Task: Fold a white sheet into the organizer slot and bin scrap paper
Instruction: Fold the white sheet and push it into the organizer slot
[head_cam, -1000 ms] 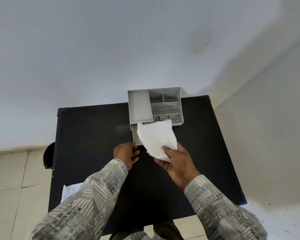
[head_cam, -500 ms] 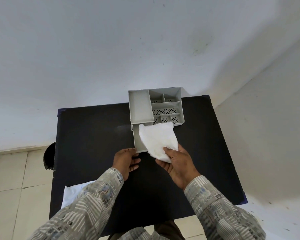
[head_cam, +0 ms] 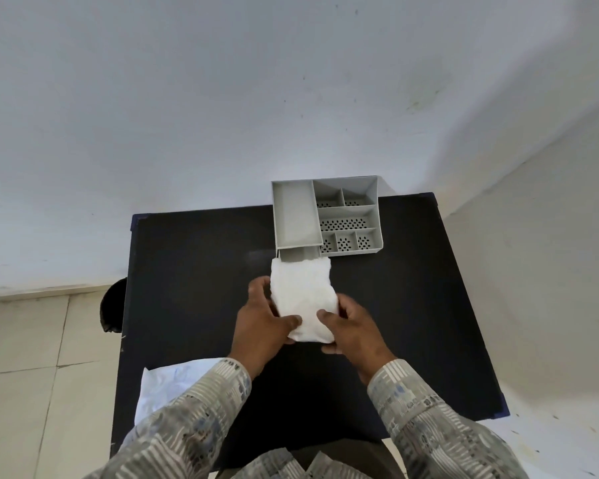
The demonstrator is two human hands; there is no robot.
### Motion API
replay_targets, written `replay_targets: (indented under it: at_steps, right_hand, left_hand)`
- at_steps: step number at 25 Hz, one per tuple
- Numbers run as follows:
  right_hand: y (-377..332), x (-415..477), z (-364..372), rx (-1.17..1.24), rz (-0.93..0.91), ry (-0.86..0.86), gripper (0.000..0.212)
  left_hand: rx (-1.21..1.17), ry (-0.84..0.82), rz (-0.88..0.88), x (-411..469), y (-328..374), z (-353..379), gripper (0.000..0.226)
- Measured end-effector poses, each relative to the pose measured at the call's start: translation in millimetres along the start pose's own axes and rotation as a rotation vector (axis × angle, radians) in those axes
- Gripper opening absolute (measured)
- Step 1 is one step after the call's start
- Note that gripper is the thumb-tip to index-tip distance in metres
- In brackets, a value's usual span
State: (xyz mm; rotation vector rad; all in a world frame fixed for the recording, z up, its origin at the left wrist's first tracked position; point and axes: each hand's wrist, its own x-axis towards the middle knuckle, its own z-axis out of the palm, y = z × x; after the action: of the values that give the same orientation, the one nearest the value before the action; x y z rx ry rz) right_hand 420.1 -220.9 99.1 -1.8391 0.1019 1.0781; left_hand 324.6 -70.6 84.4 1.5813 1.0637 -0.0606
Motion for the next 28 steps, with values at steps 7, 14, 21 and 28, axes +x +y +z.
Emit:
replay_targets:
  at_steps: [7, 14, 21, 28]
  right_hand:
    - [7.4, 39.8, -11.0, -0.605, -0.361, 0.171, 0.058]
    - [-5.2, 71.1, -14.5, -0.904, -0.48, 0.138, 0.037]
    - [-12.8, 105.1, -4.7, -1.025, -0.498, 0.214, 0.034]
    - [-4.5, 119.0, 4.5, -1.138, -0.468, 0.184, 0.039]
  left_hand:
    - [0.389, 0.083, 0.131, 20.1, 3.7, 13.6, 0.048]
    - [0.758, 0.04, 0.232, 46.0, 15.8, 31.6, 0.039]
    - [0.98, 0.117, 0.26, 76.6, 15.5, 41.9, 0.029]
    - [1.13, 0.163, 0.235, 85.7, -7.1, 44.2, 0.036]
